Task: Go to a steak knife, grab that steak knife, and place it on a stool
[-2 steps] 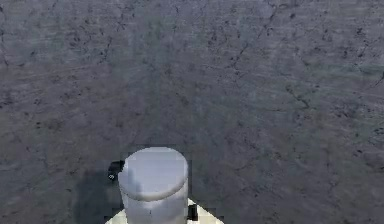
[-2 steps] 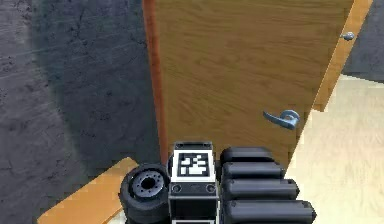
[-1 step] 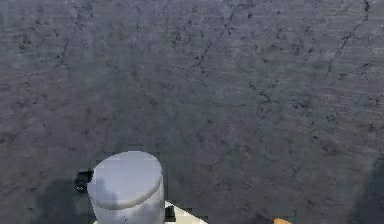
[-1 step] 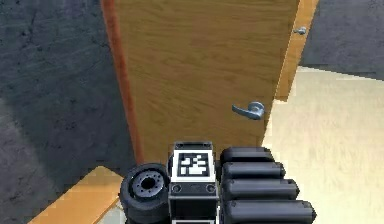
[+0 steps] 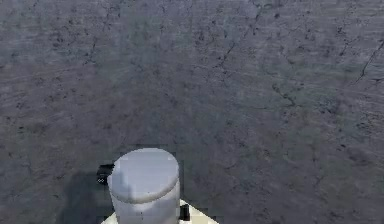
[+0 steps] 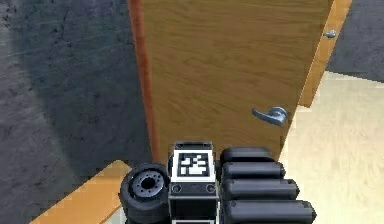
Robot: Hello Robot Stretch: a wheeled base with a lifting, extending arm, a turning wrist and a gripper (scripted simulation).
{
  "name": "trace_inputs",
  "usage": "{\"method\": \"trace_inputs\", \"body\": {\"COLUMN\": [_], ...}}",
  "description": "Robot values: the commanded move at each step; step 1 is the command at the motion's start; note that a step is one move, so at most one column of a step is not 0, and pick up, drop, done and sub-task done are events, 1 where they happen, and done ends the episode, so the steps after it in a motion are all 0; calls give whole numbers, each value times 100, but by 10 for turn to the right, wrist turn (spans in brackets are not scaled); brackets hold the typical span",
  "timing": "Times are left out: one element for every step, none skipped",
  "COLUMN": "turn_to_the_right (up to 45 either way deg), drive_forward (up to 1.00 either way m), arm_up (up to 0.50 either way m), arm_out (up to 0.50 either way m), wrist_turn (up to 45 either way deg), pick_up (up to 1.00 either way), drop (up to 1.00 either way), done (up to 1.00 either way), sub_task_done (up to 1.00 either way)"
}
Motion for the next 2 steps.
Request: {"method": "trace_inputs", "body": {"turn_to_the_right": [60,390], "drive_forward": [0,0], "arm_up": [0,0], "arm_out": [0,0], "wrist_turn": [0,0], "pick_up": [0,0], "drop": [0,0], "done": [0,0], "sub_task_done": [0,0]}}
